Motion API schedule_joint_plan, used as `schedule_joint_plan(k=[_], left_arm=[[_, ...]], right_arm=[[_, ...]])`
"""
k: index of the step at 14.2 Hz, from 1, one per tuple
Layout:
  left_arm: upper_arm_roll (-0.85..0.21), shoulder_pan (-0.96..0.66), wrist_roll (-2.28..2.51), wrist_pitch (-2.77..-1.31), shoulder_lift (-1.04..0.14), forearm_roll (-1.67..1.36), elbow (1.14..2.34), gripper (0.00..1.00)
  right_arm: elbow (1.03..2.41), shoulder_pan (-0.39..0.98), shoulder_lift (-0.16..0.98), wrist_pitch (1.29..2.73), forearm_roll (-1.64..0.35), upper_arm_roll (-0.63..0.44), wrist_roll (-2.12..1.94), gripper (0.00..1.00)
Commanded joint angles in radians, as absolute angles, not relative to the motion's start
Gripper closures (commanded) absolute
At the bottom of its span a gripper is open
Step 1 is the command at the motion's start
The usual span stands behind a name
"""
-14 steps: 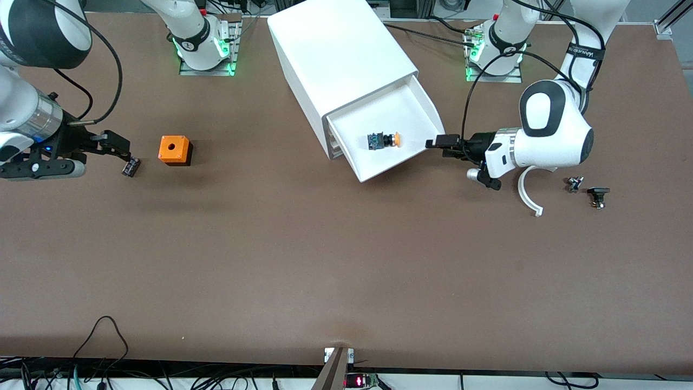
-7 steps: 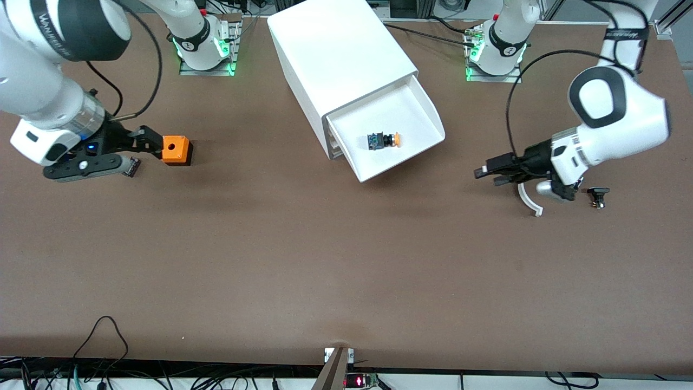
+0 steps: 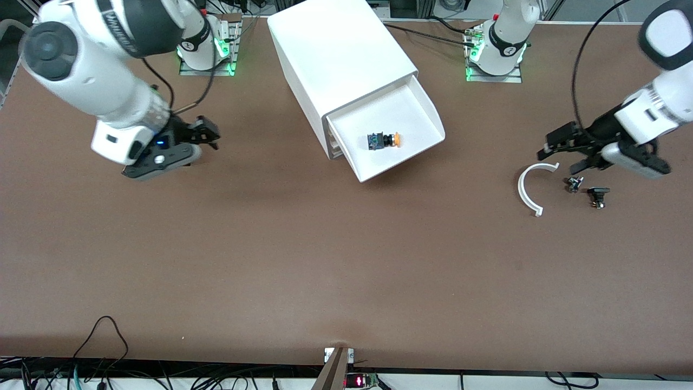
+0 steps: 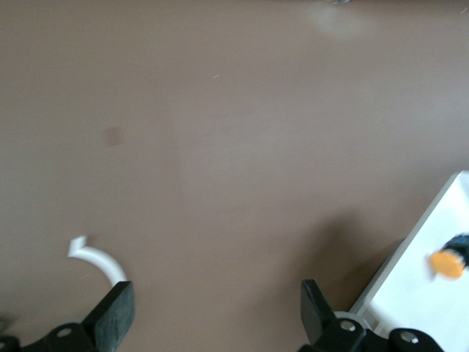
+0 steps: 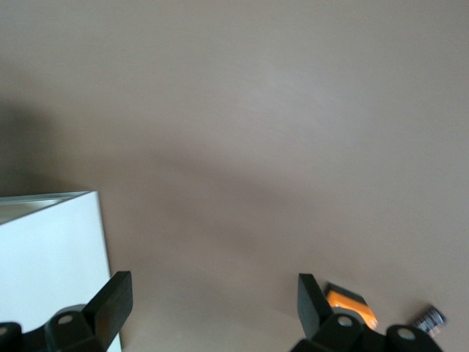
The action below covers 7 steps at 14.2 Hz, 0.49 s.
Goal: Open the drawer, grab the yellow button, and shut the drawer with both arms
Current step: 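Release the drawer with the left gripper while the right gripper reaches the drawer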
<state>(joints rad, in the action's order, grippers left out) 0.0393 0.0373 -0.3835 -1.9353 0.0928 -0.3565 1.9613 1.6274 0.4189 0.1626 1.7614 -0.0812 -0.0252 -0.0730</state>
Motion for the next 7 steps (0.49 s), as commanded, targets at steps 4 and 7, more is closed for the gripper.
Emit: schedule_joint_plan(k=[4,7], left_arm=[[0.08,0.009,-0.273,-1.737,0.153,-0.099,1.859,0.0],[0.063,-0.034,-0.114,-1.692,0.166,0.04,1.841,0.0]], right_arm=[[1.324,0.722,0.398,1.761,-0.087,-0.032,-0.181,0.0],[1.183,0.801,0.514,1.779,-0.087,-0.034,-0.288,0.0]])
